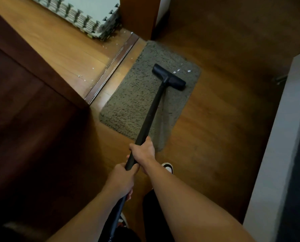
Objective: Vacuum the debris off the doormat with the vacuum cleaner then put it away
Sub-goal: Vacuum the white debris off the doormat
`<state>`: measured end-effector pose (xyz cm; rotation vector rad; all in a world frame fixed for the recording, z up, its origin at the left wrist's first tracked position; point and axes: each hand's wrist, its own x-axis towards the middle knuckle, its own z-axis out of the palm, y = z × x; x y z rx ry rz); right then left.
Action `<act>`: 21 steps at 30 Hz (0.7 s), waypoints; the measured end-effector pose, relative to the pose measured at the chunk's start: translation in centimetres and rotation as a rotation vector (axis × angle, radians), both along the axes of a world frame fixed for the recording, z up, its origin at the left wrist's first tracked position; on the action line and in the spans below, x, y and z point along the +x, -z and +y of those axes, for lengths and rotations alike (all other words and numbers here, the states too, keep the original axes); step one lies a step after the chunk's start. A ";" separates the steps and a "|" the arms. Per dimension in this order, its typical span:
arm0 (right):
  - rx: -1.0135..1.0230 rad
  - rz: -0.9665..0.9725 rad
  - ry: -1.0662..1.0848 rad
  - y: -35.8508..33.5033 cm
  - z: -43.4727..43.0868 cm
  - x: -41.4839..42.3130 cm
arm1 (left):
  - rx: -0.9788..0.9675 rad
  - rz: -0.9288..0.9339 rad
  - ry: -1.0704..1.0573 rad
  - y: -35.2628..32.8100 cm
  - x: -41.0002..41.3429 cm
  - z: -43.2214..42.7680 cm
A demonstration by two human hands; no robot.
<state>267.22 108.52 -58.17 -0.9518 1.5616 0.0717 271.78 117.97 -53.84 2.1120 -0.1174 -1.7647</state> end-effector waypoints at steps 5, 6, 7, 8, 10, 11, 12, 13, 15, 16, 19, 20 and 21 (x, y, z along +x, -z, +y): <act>0.006 -0.016 0.013 -0.1 3.6 0.1 | 0.011 -0.015 -0.004 -0.6 0.0 3.3; 0.007 -0.023 0.023 -0.1 3.8 -0.1 | 0.006 -0.012 -0.002 -0.6 -0.1 3.6; 0.010 -0.033 0.029 -0.1 3.9 -0.3 | 0.000 -0.010 -0.001 -0.7 -0.2 3.7; 0.017 -0.045 0.035 0.0 3.7 -0.6 | -0.004 -0.004 -0.004 -0.6 -0.3 3.7; 0.022 -0.057 0.042 0.1 3.1 -1.1 | -0.013 0.014 -0.016 -0.5 -0.7 3.1; 0.014 -0.055 0.039 0.1 2.6 -1.3 | -0.015 0.020 -0.016 -0.5 -0.9 2.7; 0.008 -0.049 0.036 0.2 2.1 -1.5 | -0.015 0.020 -0.012 -0.4 -1.1 2.2; 0.006 -0.046 0.037 0.3 1.4 -1.6 | -0.013 0.019 -0.008 -0.3 -1.2 1.6; 0.007 -0.041 0.042 0.5 0.0 -1.9 | -0.002 0.021 0.000 -0.1 -1.5 0.1; 0.008 -0.039 0.046 0.4 -0.9 -2.0 | 0.004 0.024 0.005 0.1 -1.5 -0.8; -0.007 -0.031 0.051 0.8 -3.6 -2.2 | 0.005 0.029 0.018 0.4 -1.5 -3.5; -0.014 -0.028 0.052 0.9 -4.5 -2.1 | -0.004 0.029 0.021 0.5 -1.5 -4.5; -0.024 -0.025 0.052 1.0 -5.4 -2.0 | -0.015 0.032 0.023 0.5 -1.4 -5.5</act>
